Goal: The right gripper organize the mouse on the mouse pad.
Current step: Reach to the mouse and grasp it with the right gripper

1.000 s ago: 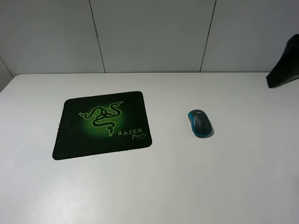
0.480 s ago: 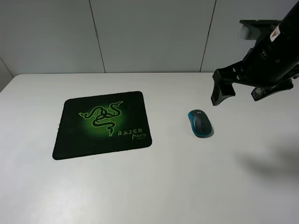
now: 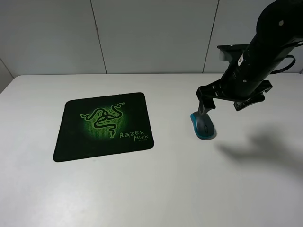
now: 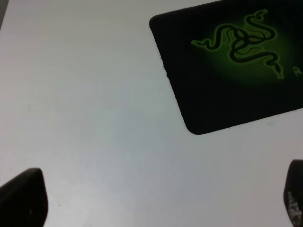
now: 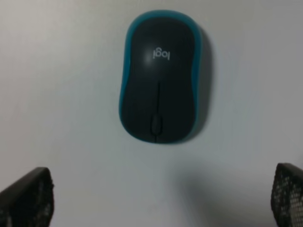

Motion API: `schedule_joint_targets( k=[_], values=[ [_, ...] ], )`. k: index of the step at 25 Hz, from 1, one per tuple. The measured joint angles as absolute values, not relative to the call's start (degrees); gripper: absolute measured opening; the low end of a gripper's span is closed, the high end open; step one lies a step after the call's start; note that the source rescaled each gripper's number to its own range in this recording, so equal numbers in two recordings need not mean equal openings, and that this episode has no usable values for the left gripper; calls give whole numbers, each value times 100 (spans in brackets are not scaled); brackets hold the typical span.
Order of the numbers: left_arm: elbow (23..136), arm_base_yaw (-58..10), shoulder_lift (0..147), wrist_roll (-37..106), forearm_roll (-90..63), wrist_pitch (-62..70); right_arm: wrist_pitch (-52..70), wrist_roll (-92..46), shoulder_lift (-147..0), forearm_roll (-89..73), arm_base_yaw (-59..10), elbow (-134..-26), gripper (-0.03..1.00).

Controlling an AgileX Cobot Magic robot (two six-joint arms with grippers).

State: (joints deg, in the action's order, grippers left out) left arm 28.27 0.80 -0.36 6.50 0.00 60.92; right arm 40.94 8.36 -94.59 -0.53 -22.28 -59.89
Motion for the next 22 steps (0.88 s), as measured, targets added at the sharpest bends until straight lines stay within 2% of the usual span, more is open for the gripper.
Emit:
schedule_joint_targets(
  k=[22],
  values=[
    [2827,80,-36,650,0,6092,4343,510,-11263,167,-2228,-7381,100]
  ],
)
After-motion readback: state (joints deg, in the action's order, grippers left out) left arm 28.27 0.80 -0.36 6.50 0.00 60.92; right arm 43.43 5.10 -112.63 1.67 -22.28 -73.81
